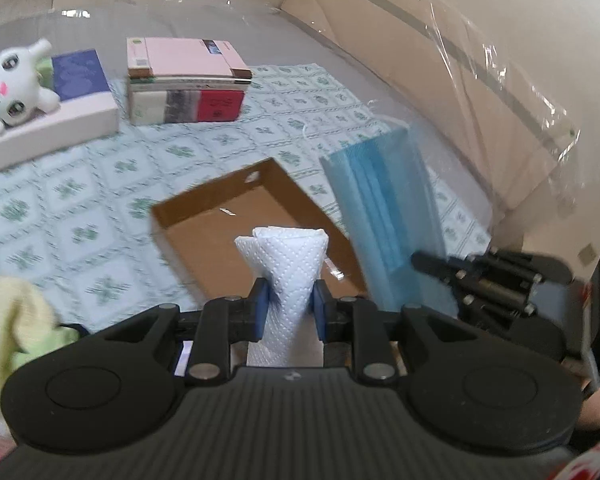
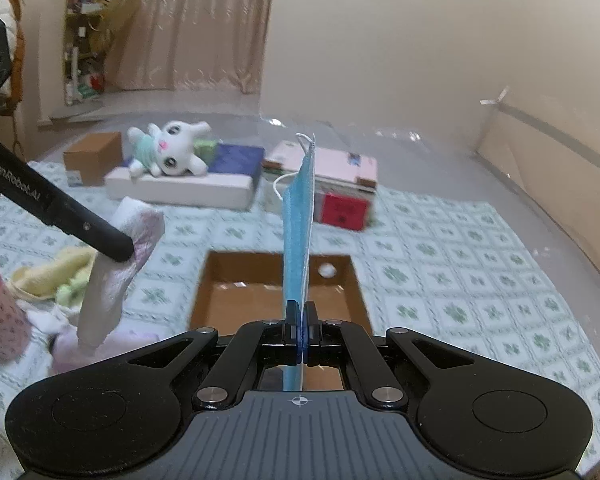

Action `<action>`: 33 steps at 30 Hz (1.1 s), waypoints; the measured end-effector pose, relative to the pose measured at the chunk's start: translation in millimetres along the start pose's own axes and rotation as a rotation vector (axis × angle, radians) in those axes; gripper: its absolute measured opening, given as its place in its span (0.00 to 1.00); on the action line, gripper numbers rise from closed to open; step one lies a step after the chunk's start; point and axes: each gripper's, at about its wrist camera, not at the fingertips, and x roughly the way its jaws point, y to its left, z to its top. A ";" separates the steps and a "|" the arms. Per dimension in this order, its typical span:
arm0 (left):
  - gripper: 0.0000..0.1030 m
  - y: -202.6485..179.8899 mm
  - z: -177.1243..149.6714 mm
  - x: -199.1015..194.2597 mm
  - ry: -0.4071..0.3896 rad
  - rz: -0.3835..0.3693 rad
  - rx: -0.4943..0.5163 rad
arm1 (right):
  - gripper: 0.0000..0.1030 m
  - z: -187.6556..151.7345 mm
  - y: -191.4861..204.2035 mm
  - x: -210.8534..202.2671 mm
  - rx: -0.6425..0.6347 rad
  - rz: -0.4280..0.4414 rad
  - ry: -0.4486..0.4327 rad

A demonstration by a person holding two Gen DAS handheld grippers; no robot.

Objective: Organize soft objects
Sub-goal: 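Lower the white towel into the box and release while the right gripper lowers the mask there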

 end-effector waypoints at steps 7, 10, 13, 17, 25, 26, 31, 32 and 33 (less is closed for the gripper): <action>0.20 -15.4 2.4 42.0 0.009 0.015 -0.048 | 0.01 -14.2 -23.1 18.6 0.018 -0.002 0.058; 0.20 -12.8 3.7 58.0 0.002 0.057 -0.055 | 0.01 -17.7 -25.7 30.3 0.009 -0.002 0.078; 0.21 -3.2 4.2 71.8 0.004 0.071 -0.088 | 0.01 -21.5 -24.3 42.2 -0.009 -0.005 0.093; 0.30 6.3 5.0 87.4 0.008 0.116 -0.101 | 0.01 -27.0 -24.0 56.9 -0.009 0.004 0.113; 0.39 14.9 -6.9 72.4 -0.069 0.139 -0.077 | 0.01 -35.0 -25.2 74.6 0.009 0.009 0.136; 0.41 14.9 -8.9 68.3 -0.081 0.138 -0.077 | 0.01 -35.2 -25.8 75.6 0.014 0.010 0.137; 0.43 15.4 -23.1 44.9 -0.146 0.131 -0.091 | 0.01 -35.3 -24.7 79.0 0.020 0.014 0.138; 0.44 15.4 -26.3 41.0 -0.155 0.134 -0.093 | 0.01 -35.5 -24.0 79.5 0.022 0.015 0.137; 0.45 15.4 -30.1 37.0 -0.162 0.138 -0.093 | 0.01 -35.8 -23.4 80.0 0.023 0.016 0.136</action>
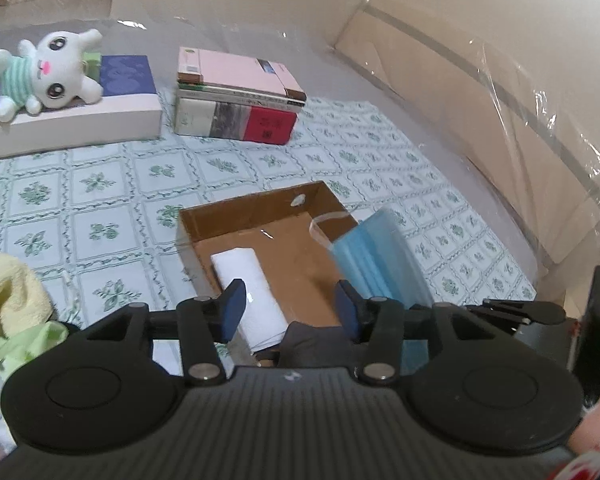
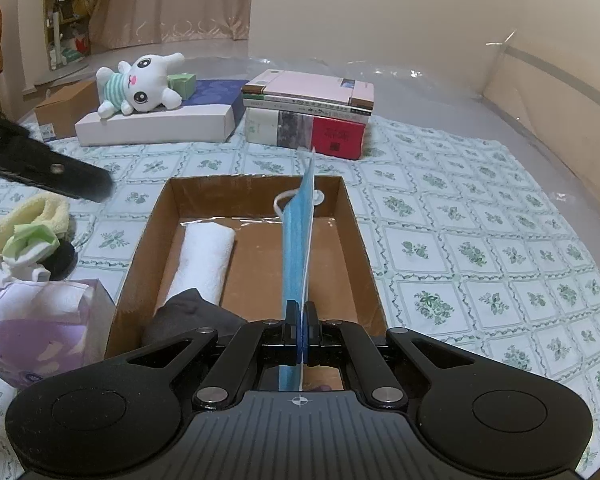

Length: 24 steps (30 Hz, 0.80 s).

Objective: Organize soft objects

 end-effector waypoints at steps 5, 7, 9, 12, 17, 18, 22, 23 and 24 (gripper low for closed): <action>0.50 4.6 -16.6 -22.2 -0.039 0.002 -0.012 | 0.01 -1.5 1.1 4.6 0.018 0.019 -0.018; 0.50 5.0 -24.8 -31.3 -0.062 0.013 -0.004 | 0.01 -1.9 0.1 5.8 0.028 0.022 -0.022; 0.50 6.1 -32.5 -40.3 -0.083 0.021 -0.004 | 0.01 -2.5 -0.9 4.6 0.039 0.027 -0.027; 0.50 5.8 -44.7 -53.9 -0.105 0.021 -0.004 | 0.01 -3.6 -2.2 -2.2 0.051 0.022 -0.042; 0.50 4.0 -62.1 -72.8 -0.126 0.036 0.010 | 0.10 -4.7 -3.7 -19.5 0.068 0.005 -0.081; 0.50 3.0 -66.0 -76.5 -0.128 0.039 0.016 | 0.23 -4.8 -4.1 -22.9 0.071 0.001 -0.087; 0.50 0.2 -81.4 -92.6 -0.139 0.050 0.030 | 0.55 -7.1 -4.1 -40.0 0.086 -0.010 -0.120; 0.50 0.0 -85.3 -97.2 -0.142 0.055 0.031 | 0.55 -8.5 -2.9 -45.2 0.092 -0.010 -0.122; 0.50 -0.2 -89.2 -102.0 -0.148 0.060 0.031 | 0.55 -10.6 -1.9 -50.2 0.099 -0.007 -0.126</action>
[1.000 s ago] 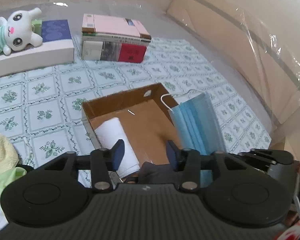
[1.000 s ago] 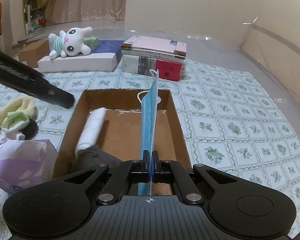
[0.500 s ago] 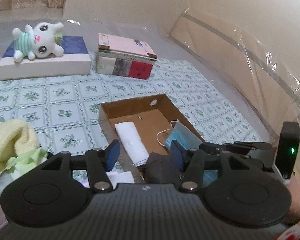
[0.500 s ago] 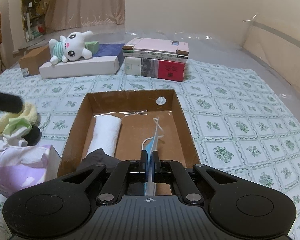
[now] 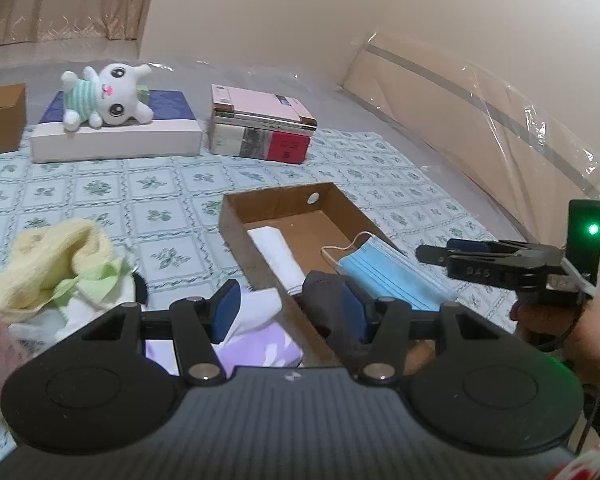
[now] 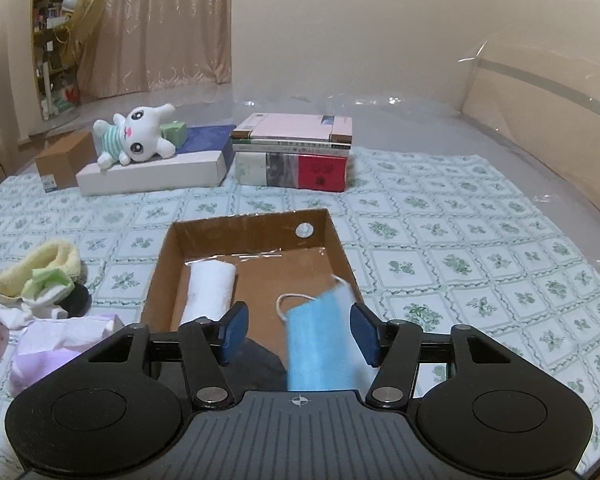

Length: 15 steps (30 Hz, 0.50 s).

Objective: Organize soft objects

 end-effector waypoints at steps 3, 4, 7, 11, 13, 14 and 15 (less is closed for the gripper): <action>0.50 0.6 -10.7 -17.0 -0.020 0.021 0.005 | 0.55 -8.2 4.5 -18.8 0.029 0.008 -0.014; 0.50 1.1 -14.7 -23.0 -0.025 0.024 0.004 | 0.55 -12.1 7.2 -25.6 0.041 0.011 -0.019; 0.52 3.9 -27.4 -41.5 -0.038 0.043 0.011 | 0.56 -27.0 18.0 -46.1 0.089 0.032 -0.035; 0.63 9.9 -45.3 -64.2 -0.059 0.072 0.009 | 0.57 -49.2 41.0 -68.6 0.129 0.074 -0.042; 0.63 14.0 -54.6 -75.5 -0.065 0.089 0.009 | 0.57 -59.6 56.4 -78.2 0.134 0.091 -0.043; 0.63 15.9 -58.3 -80.2 -0.067 0.099 0.010 | 0.57 -64.4 64.8 -82.8 0.135 0.101 -0.043; 0.63 18.5 -62.1 -85.3 -0.067 0.109 0.009 | 0.58 -68.6 71.9 -86.7 0.139 0.112 -0.045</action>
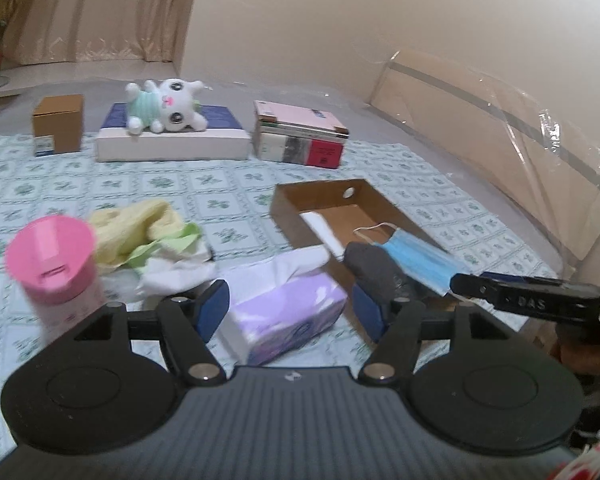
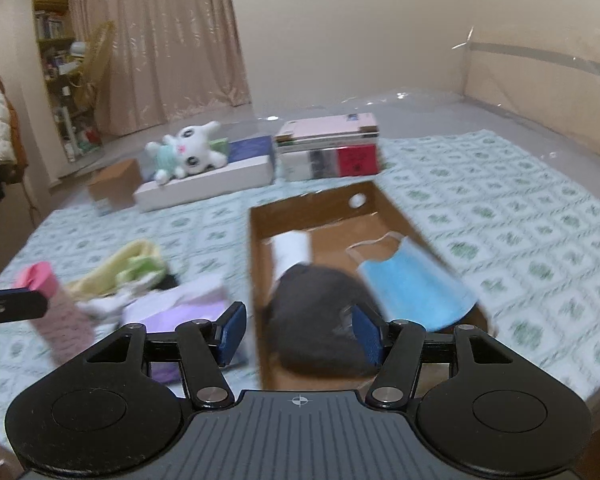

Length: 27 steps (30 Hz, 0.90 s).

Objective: Organize soft objects

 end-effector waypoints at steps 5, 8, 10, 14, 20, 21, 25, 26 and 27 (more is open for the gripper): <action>0.63 18.2 -12.8 -22.3 -0.011 0.052 -0.015 | 0.59 -19.3 36.6 -14.9 0.016 0.057 -0.003; 0.63 29.6 -18.4 -35.5 -0.020 0.084 -0.003 | 0.60 -24.6 56.0 -18.0 0.005 0.088 0.013; 0.63 36.6 -22.8 -45.0 -0.030 0.112 0.010 | 0.60 -26.0 67.5 -18.8 -0.007 0.102 0.015; 0.63 52.9 -28.2 -60.8 -0.042 0.144 0.033 | 0.62 -29.3 88.1 -20.6 -0.057 0.114 0.014; 0.65 76.1 -32.6 -81.7 -0.082 0.189 0.035 | 0.63 -33.3 109.8 -19.9 -0.096 0.122 0.017; 0.65 79.9 -33.1 -84.3 -0.089 0.193 0.035 | 0.63 -34.4 113.3 -20.2 -0.102 0.120 0.015; 0.65 93.1 -34.4 -89.4 -0.093 0.207 0.042 | 0.64 -39.7 124.4 -18.4 -0.135 0.117 0.018; 0.65 96.7 -35.0 -90.1 -0.089 0.206 0.042 | 0.64 -41.0 125.7 -17.8 -0.144 0.116 0.020; 0.65 100.1 -35.7 -90.6 -0.087 0.206 0.041 | 0.64 -42.4 128.3 -16.7 -0.154 0.114 0.021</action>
